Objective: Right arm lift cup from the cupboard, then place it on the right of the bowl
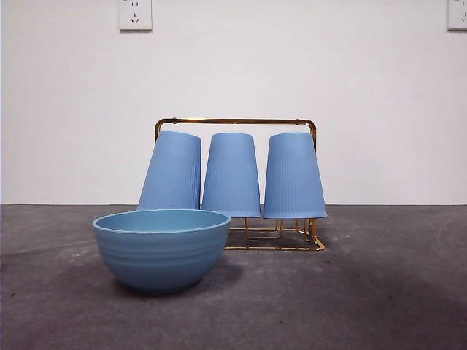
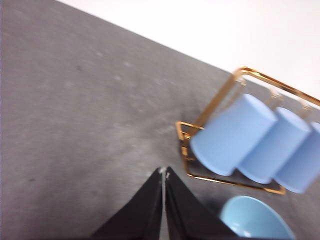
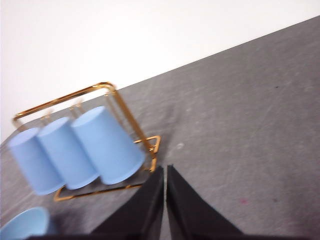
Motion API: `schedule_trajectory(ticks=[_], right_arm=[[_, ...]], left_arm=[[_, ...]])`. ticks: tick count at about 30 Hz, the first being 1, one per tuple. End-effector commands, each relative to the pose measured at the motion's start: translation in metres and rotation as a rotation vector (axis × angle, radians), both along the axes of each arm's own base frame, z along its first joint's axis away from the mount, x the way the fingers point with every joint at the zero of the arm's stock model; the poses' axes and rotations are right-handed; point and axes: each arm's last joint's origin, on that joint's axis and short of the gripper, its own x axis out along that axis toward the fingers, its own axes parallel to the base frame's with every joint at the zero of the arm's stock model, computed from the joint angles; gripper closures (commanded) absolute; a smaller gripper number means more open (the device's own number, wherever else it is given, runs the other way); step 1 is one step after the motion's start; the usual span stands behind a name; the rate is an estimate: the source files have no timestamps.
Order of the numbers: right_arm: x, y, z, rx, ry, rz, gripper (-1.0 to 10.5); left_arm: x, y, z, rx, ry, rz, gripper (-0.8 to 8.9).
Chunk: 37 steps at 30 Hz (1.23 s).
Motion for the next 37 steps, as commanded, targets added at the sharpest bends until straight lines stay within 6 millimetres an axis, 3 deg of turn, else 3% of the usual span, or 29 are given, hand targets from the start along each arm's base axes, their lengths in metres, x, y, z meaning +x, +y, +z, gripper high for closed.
schedule_trajectory(ticks=[1,8,14,21,29,32,37], right_arm=[[-0.003,0.001,0.015,0.019,0.019,0.031,9.4],[-0.001,0.005,0.049,-0.038,0.089,0.176,9.4],[0.006,0.010,0.079,-0.121,0.050,0.306,9.4],[0.028,0.018,0.107,-0.218,0.096,0.479,9.4],[0.059,0.031,0.109,-0.299,0.162,0.619,9.4],[0.064,0.033,0.106,-0.302,0.179,0.633,9.4],[0.064,0.033,0.106,-0.302,0.178,0.635,9.4]], left_arm=[[0.006,-0.003,0.024,0.021,0.007,-0.066,8.04],[0.023,-0.013,0.064,0.040,0.044,-0.210,8.04],[0.036,-0.022,0.091,0.046,0.083,-0.352,8.04],[0.050,-0.033,0.113,0.101,0.141,-0.535,8.04],[0.059,-0.044,0.114,0.223,0.067,-0.694,8.04],[0.059,-0.046,0.114,0.255,0.047,-0.715,8.01],[0.059,-0.046,0.114,0.253,0.047,-0.715,7.15]])
